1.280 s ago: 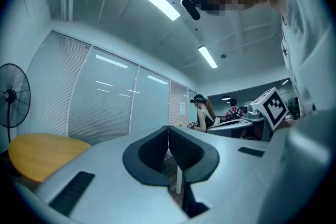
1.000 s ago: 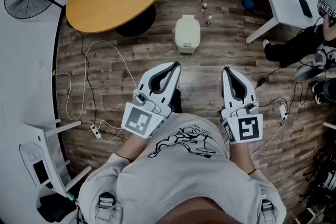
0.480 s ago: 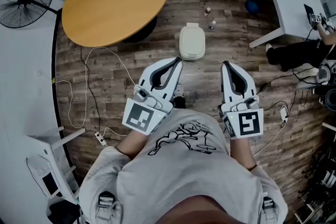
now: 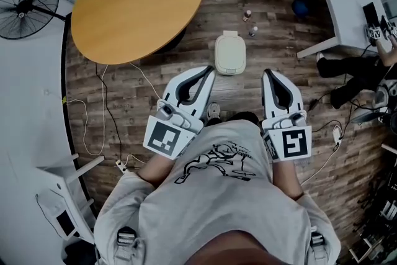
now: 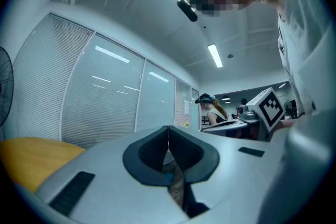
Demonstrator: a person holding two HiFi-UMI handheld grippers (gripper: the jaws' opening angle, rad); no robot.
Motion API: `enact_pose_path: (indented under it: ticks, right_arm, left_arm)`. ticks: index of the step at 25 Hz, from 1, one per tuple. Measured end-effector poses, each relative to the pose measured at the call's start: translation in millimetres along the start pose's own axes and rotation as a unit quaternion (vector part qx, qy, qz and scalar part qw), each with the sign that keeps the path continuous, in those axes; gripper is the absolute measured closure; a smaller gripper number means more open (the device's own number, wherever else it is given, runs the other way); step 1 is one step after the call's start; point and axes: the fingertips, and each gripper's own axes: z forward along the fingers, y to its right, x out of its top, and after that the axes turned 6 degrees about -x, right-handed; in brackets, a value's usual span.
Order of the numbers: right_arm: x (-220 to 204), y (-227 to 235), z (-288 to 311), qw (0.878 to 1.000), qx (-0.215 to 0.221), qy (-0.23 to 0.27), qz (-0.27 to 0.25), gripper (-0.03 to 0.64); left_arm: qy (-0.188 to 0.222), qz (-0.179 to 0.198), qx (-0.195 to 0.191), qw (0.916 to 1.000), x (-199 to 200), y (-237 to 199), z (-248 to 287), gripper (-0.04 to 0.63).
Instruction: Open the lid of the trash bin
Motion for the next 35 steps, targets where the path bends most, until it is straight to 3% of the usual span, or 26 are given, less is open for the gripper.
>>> enact_pose_path:
  ticks: [13, 17, 20, 35]
  right_arm:
    - [5.6, 24.7, 16.0, 1.0, 0.014, 0.003, -0.015, 0.611]
    - [2.7, 39.9, 14.0, 1.0, 0.018, 0.0, -0.013, 0.611]
    - [1.2, 45.9, 12.1, 1.0, 0.022, -0.001, -0.01, 0.611]
    - [-47.3, 44.9, 25.0, 0.998, 0.044, -0.041, -0.02, 0.611]
  left_arm:
    - [0.015, 0.001, 0.002, 0.9999, 4.3, -1.0, 27.7, 0.577]
    - [-0.004, -0.003, 0.008, 1.0, -4.4, 5.5, 40.0, 0.577]
    - [0.011, 0.005, 0.007, 0.9999, -0.9, 7.4, 46.3, 0.577]
    - [-0.064, -0.017, -0.017, 0.9977, -61.4, 5.7, 58.5, 0.577]
